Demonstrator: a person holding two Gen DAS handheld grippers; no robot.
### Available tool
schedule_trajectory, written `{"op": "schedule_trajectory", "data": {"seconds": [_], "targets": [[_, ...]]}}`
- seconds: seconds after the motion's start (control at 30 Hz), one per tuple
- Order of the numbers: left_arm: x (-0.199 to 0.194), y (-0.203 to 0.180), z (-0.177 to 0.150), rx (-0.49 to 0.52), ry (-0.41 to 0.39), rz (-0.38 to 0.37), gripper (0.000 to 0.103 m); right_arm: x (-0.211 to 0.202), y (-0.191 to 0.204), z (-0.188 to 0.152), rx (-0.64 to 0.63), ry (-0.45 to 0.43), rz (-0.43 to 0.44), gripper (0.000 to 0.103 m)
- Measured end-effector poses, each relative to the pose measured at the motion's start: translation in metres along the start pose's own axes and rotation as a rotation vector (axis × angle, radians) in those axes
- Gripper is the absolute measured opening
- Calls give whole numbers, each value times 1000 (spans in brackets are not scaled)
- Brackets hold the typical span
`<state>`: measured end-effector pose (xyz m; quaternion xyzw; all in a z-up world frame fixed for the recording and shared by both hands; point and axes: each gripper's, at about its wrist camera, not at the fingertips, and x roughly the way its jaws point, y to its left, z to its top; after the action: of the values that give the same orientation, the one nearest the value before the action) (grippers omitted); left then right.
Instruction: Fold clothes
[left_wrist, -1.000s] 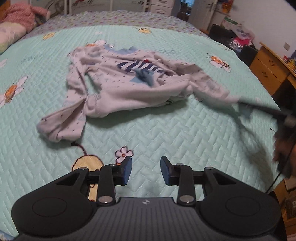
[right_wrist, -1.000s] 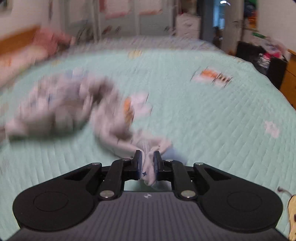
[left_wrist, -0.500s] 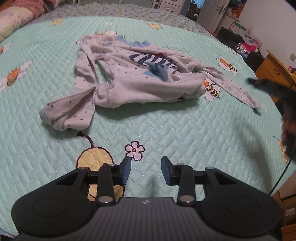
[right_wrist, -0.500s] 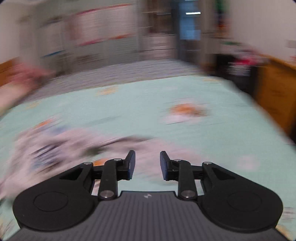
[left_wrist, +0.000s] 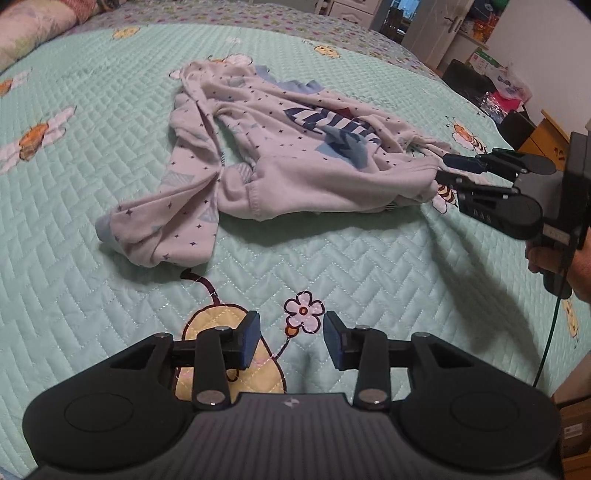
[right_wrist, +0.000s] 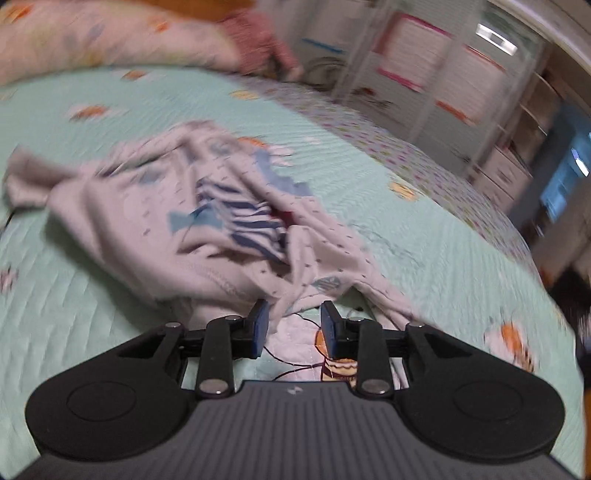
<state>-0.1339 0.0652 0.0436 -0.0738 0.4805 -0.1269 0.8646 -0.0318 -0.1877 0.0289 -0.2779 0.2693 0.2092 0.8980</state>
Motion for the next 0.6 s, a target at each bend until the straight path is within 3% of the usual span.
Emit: {"op": "schedule_trajectory", "data": {"seconds": [0.27, 0.3, 0.37, 0.4, 0.6], "targets": [[4, 9, 2, -34, 24, -18, 41, 9, 35, 19, -391, 10, 58, 34], [3, 10, 2, -38, 23, -19, 41, 10, 39, 21, -433, 12, 69, 31], [1, 13, 2, -44, 18, -20, 41, 12, 47, 29, -468, 27, 97, 12], [-1, 14, 3, -46, 12, -19, 41, 9, 43, 32, -403, 19, 124, 9], [-12, 28, 3, -85, -29, -32, 44, -27, -18, 42, 375, -137, 348, 7]]}}
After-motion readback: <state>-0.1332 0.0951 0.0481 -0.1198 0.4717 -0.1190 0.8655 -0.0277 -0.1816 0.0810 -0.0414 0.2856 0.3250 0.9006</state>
